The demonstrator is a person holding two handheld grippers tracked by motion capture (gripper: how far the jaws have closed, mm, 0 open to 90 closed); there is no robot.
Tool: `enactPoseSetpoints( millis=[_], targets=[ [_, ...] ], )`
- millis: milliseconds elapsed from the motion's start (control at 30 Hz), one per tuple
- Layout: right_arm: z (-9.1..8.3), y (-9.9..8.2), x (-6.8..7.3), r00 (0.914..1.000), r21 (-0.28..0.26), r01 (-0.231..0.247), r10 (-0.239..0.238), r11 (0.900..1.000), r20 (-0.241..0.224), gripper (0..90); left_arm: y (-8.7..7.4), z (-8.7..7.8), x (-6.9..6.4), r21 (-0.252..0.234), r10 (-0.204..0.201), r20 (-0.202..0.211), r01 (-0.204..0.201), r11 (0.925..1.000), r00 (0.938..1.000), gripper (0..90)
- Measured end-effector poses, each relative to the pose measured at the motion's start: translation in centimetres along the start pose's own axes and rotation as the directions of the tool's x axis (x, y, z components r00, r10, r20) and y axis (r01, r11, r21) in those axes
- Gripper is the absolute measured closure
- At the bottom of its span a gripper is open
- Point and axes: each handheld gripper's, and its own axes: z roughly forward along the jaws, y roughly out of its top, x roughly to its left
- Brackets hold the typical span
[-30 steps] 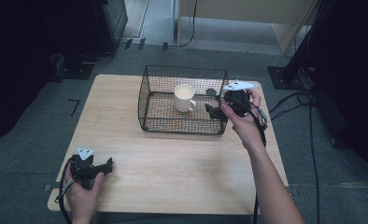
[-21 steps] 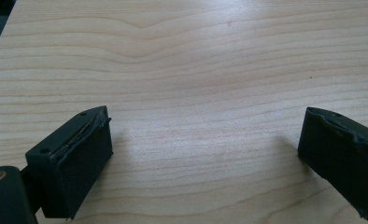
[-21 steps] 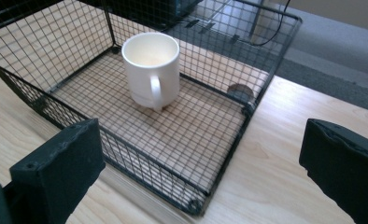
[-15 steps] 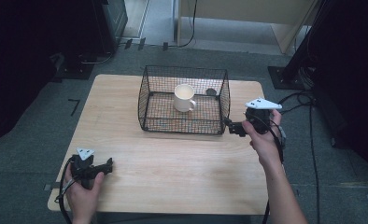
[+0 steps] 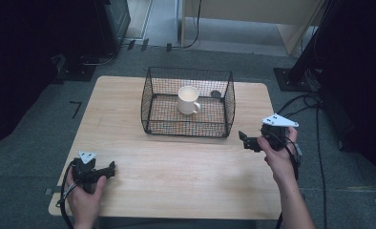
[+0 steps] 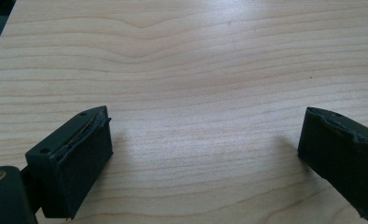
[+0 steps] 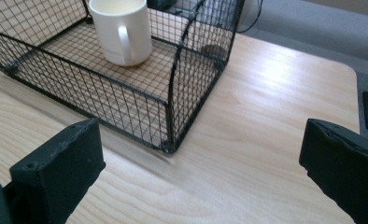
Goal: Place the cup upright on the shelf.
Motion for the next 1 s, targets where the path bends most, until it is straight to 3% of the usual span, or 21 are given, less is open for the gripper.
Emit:
enactPoseSetpoints(
  millis=[433,667,1000],
  targets=[
    [0.3,-4.7,-1.8,0.9981,0.043,-0.051,0.049,0.9978,0.038,0.0,0.0,0.0,0.0,0.001,0.0,0.0,0.0,1.0,1.0,2.9],
    [1.0,-7.9,-2.2,0.9932,0.069,-0.107,0.104,0.9918,0.053,0.0,0.0,0.0,0.0,0.0,0.0,0.0,0.0,1.0,1.0,2.9],
    [1.7,-10.3,-2.4,0.9939,0.124,-0.097,0.09,0.9875,0.064,0.0,0.0,0.0,0.0,0.0,0.0,0.0,0.0,1.0,1.0,2.9]
  ],
)
